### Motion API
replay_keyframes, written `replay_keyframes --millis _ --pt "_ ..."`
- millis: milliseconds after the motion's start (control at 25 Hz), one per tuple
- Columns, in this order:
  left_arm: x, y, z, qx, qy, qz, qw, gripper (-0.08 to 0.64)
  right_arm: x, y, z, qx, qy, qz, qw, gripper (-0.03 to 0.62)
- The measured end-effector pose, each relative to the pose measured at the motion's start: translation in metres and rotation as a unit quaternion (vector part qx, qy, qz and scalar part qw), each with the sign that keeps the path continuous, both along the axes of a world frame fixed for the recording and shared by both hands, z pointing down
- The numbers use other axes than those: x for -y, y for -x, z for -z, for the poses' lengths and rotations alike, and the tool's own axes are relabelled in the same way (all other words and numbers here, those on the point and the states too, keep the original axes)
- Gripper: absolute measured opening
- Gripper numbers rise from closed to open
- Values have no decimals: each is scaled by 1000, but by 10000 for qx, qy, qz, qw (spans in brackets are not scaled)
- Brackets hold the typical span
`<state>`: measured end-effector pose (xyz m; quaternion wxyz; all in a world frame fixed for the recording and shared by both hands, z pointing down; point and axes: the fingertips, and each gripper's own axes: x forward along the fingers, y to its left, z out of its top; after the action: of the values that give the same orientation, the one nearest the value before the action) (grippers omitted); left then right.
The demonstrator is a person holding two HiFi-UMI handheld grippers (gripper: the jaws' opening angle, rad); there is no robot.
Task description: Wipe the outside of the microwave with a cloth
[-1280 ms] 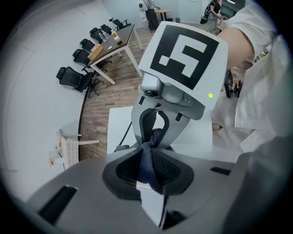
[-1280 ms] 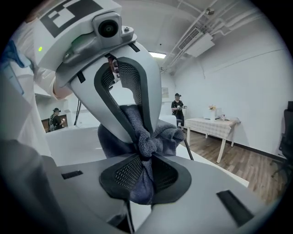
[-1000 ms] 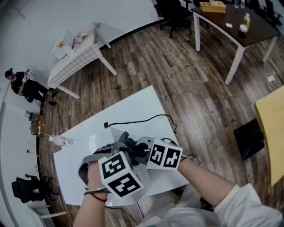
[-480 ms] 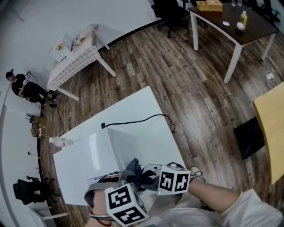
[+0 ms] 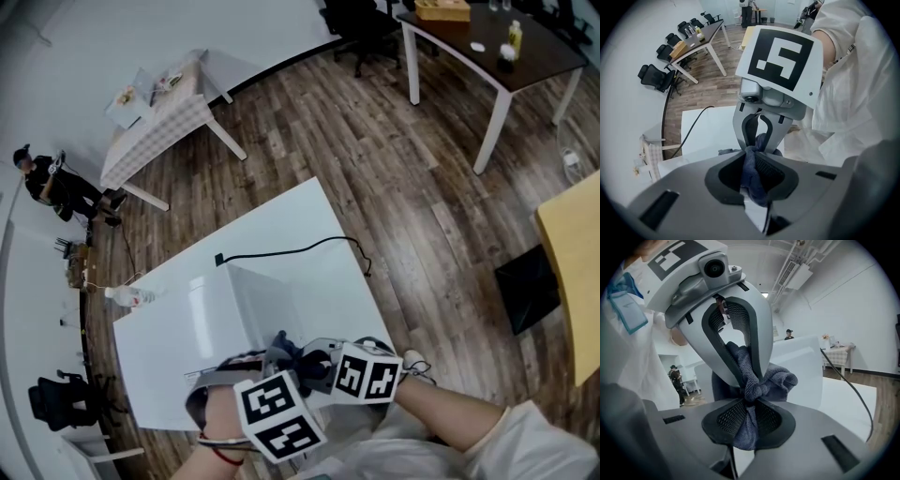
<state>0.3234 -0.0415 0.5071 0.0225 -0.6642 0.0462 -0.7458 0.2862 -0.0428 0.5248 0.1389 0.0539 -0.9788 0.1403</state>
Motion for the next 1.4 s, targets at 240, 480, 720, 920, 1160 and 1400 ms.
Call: replay_keyframes --millis 240,480,720,920,1160,1400 --pt "35 0 -14 411 -97 -112 9990 57 44 1 -13 -121 31 -348 9993 71" --pt "68 3 -18 641 -278 -88 9975 58 86 -1 -19 -303 -149 -708 9969 71" --pt "102 5 -17 590 -319 122 9977 58 116 4 -15 -136 55 -878 9960 71" --pt "137 8 -15 680 -425 185 9966 58 152 5 -12 -156 81 -1234 9922 71" --pt "158 2 -1 402 -631 282 9968 57 174 -2 1 66 245 -1714 9849 69" --pt "148 -6 45 -648 -877 458 9930 57 166 -19 43 392 59 -1923 9805 70"
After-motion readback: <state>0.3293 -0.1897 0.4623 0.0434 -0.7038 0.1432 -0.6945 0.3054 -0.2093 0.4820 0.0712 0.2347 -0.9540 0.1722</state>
